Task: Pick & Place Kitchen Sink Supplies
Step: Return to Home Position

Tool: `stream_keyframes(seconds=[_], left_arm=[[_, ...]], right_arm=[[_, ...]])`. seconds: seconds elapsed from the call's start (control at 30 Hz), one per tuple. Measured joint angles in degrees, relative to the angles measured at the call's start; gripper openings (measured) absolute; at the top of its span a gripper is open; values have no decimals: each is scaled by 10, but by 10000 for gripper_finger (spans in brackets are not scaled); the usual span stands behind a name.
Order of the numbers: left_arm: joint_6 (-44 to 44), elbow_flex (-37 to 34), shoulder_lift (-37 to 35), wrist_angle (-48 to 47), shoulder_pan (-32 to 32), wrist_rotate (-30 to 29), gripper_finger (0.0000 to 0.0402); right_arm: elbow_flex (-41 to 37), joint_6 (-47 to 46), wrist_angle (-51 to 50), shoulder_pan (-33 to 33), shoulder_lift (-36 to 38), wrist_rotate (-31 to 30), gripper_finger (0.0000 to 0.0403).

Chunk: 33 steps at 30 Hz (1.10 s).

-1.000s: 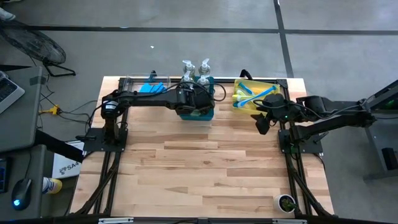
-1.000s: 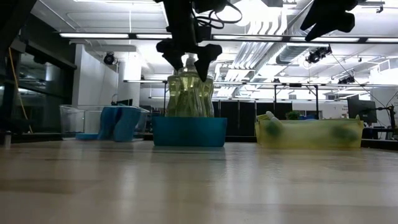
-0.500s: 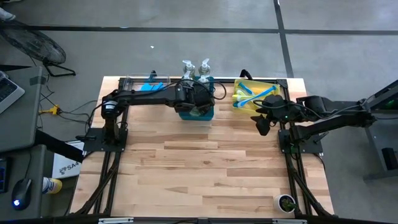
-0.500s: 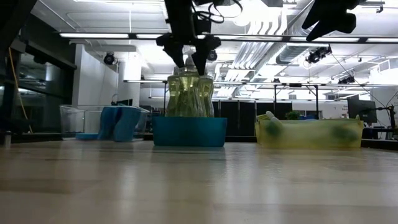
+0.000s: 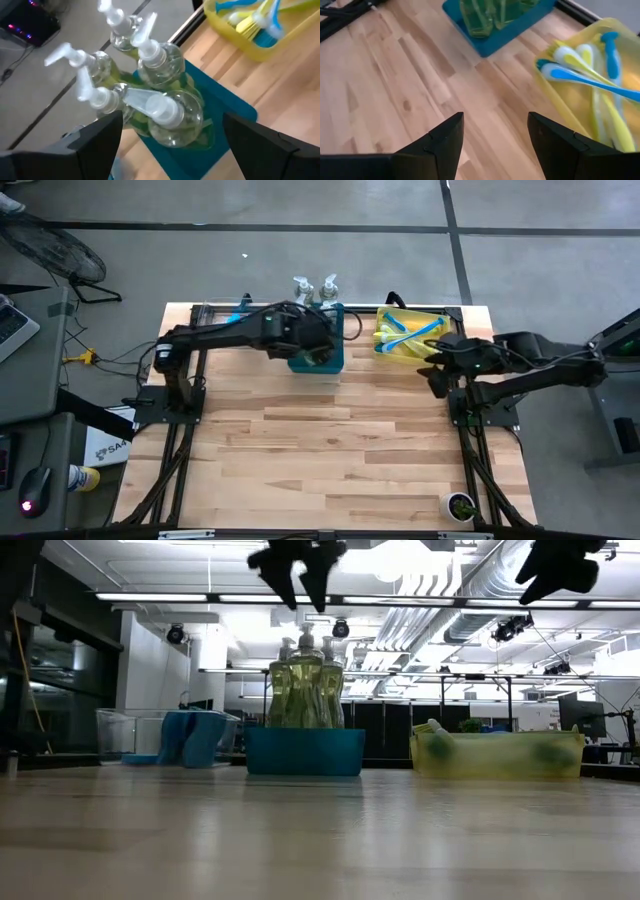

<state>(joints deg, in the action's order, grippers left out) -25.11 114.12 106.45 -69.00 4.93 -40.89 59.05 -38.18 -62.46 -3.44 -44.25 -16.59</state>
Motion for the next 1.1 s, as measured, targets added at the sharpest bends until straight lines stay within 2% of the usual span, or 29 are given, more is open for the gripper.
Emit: stream_keyframes(seconds=[0.17,0.33,0.53,0.63,0.7,0.83,0.97,1.1], left_arm=[[9,-3,-54,-12,-9,3,335],[34,-4,-118,-80,-40,-15,335],[-75,-12,-187,-194,-86,-99,335],[-140,-59,-234,-208,-114,-126,335],[-177,-112,-272,-199,-134,-130,335],[-224,-247,-356,-124,-180,-134,335],[-226,-402,-448,42,-222,-119,335],[-181,-546,-539,234,-248,-109,335]], right_arm=[[0,3,-4,0,36,-16,211],[0,8,1,0,69,-50,213],[-6,39,1,0,111,-90,211],[-47,62,67,0,149,-118,213],[-94,78,132,0,179,-113,213],[-214,95,286,0,234,-61,211],[-328,104,461,0,268,-24,213],[-414,117,616,0,283,-10,212]])
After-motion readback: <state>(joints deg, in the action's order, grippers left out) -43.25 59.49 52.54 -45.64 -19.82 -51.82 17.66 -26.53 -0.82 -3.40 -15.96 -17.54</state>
